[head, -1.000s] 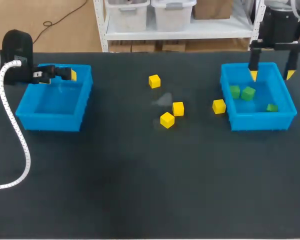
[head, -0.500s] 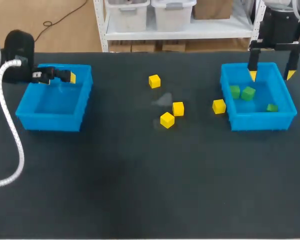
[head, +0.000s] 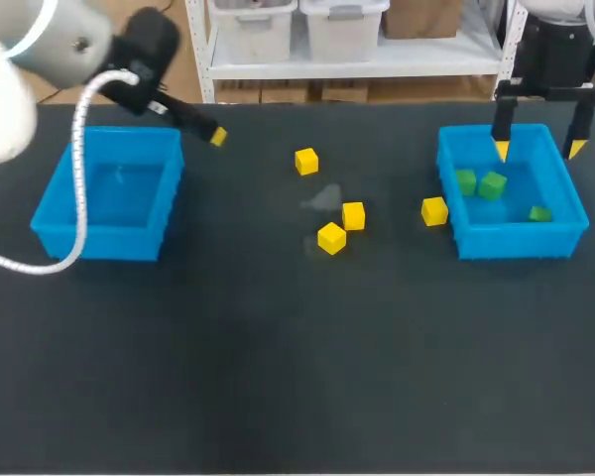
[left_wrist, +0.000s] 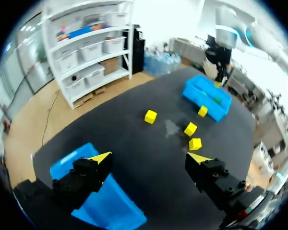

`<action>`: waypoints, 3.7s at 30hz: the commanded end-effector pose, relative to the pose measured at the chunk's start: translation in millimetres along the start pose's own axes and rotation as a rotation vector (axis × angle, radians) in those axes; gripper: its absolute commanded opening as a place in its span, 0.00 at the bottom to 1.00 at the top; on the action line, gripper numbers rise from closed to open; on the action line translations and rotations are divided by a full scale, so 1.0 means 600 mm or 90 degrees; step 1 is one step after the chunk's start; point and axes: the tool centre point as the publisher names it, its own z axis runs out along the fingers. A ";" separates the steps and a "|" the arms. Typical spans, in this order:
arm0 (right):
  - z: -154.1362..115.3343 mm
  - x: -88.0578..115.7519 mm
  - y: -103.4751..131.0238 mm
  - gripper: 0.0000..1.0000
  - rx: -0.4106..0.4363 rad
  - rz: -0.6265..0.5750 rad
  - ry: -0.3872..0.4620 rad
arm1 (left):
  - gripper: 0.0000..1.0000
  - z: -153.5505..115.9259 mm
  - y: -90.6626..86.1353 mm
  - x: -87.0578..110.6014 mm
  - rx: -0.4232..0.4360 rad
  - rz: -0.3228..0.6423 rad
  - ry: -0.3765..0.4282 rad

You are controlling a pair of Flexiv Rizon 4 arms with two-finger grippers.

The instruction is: Put the green cubes in the right bin and the yellow cubes in the left bin.

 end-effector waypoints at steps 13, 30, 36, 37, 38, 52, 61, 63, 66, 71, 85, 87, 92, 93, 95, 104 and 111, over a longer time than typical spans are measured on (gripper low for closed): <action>0.004 0.011 -0.002 1.00 0.000 0.002 -0.494 | 1.00 0.183 0.048 -0.080 -0.017 0.140 0.197; 0.004 0.011 -0.002 1.00 0.000 0.002 -0.494 | 1.00 0.283 0.001 -0.114 0.019 0.258 0.263; 0.004 0.011 -0.002 1.00 0.000 0.002 -0.494 | 1.00 0.308 -0.001 -0.117 0.015 0.280 0.293; 0.004 0.011 -0.002 1.00 0.000 0.002 -0.494 | 1.00 0.310 -0.001 -0.117 0.015 0.283 0.301; 0.004 0.011 -0.002 1.00 0.000 0.002 -0.494 | 1.00 0.314 -0.002 -0.117 0.016 0.283 0.310; 0.004 0.011 -0.002 1.00 0.000 0.002 -0.494 | 1.00 0.357 0.008 -0.122 -0.004 0.299 0.351; 0.004 0.011 -0.002 1.00 0.000 0.002 -0.494 | 1.00 0.376 0.009 -0.111 -0.003 0.303 0.372; 0.004 0.011 -0.002 1.00 0.000 0.002 -0.494 | 1.00 0.380 0.008 -0.108 -0.003 0.304 0.375; 0.004 0.011 -0.002 1.00 0.000 0.002 -0.494 | 1.00 0.382 0.007 -0.104 -0.009 0.308 0.381; 0.004 0.011 -0.002 1.00 0.000 0.002 -0.494 | 0.00 0.377 0.005 -0.095 -0.022 0.291 0.365; 0.004 0.011 -0.002 1.00 0.000 0.002 -0.494 | 0.00 0.319 0.021 -0.045 -0.060 0.241 0.313; 0.004 0.011 -0.002 1.00 0.000 0.002 -0.494 | 0.00 0.294 0.038 -0.049 -0.072 0.218 0.288; 0.004 0.011 -0.002 1.00 0.000 0.002 -0.494 | 0.00 0.200 0.092 -0.067 -0.130 0.156 0.206; 0.004 0.011 -0.002 1.00 0.000 0.002 -0.494 | 0.00 0.178 0.105 -0.068 -0.146 0.141 0.194; 0.004 0.011 -0.002 1.00 0.000 0.002 -0.494 | 0.00 0.137 0.135 -0.065 -0.172 0.096 0.165; 0.004 0.011 -0.002 1.00 0.000 0.002 -0.494 | 0.00 -0.017 0.231 0.032 -0.266 -0.058 0.134; 0.004 0.011 -0.002 1.00 0.000 0.002 -0.494 | 0.00 -0.057 0.229 0.137 -0.266 -0.114 0.178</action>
